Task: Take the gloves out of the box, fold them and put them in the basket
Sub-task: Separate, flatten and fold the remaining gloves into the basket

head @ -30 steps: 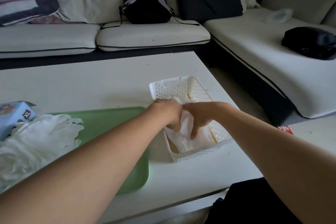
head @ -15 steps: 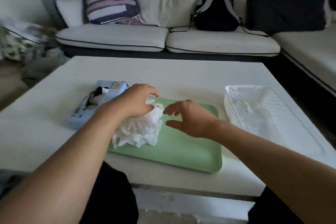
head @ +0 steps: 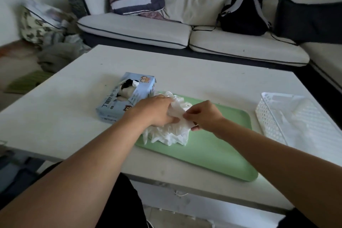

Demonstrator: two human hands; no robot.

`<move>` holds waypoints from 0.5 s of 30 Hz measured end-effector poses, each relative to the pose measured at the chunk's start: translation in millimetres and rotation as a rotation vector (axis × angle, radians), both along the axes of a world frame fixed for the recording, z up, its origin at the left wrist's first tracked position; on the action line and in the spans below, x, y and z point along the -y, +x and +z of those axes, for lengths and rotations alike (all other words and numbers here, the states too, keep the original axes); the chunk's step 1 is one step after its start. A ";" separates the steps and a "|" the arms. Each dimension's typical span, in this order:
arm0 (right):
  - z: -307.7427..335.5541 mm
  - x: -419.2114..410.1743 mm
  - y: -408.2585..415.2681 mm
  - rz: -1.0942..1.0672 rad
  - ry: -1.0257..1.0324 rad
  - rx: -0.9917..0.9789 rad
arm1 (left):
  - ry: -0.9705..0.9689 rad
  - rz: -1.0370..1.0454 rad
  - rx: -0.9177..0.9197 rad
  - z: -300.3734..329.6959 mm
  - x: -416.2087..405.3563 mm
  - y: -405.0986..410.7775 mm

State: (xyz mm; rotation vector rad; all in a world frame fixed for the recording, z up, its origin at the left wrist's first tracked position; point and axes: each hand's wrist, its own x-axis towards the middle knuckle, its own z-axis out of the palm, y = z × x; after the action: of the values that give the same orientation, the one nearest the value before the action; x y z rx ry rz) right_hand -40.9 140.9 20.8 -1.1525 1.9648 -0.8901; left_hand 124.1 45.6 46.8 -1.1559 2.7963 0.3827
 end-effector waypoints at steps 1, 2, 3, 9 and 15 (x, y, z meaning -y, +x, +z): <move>4.8 -3.1 -5.8 0.005 0.011 0.051 | -0.031 0.006 0.011 -0.7 -0.9 -3.3; 9.9 -6.1 -11.4 0.021 0.025 0.100 | -0.058 0.016 0.021 -1.9 -0.5 -6.6; 13.0 -10.2 -16.5 0.035 0.037 0.144 | -0.074 0.025 0.033 -2.8 -0.7 -9.3; 10.2 -34.7 -37.0 0.041 0.037 0.308 | -0.159 0.046 0.095 -10.9 -5.5 -29.6; 45.2 -35.2 -50.6 0.024 -0.109 0.568 | -0.158 0.126 0.113 -8.8 -6.9 -32.7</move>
State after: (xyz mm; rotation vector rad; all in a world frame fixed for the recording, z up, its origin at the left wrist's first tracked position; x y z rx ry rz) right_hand -91.5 176.1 66.1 -0.8542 1.4504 -1.1720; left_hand 91.4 52.4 38.1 -1.3454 2.7050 0.1030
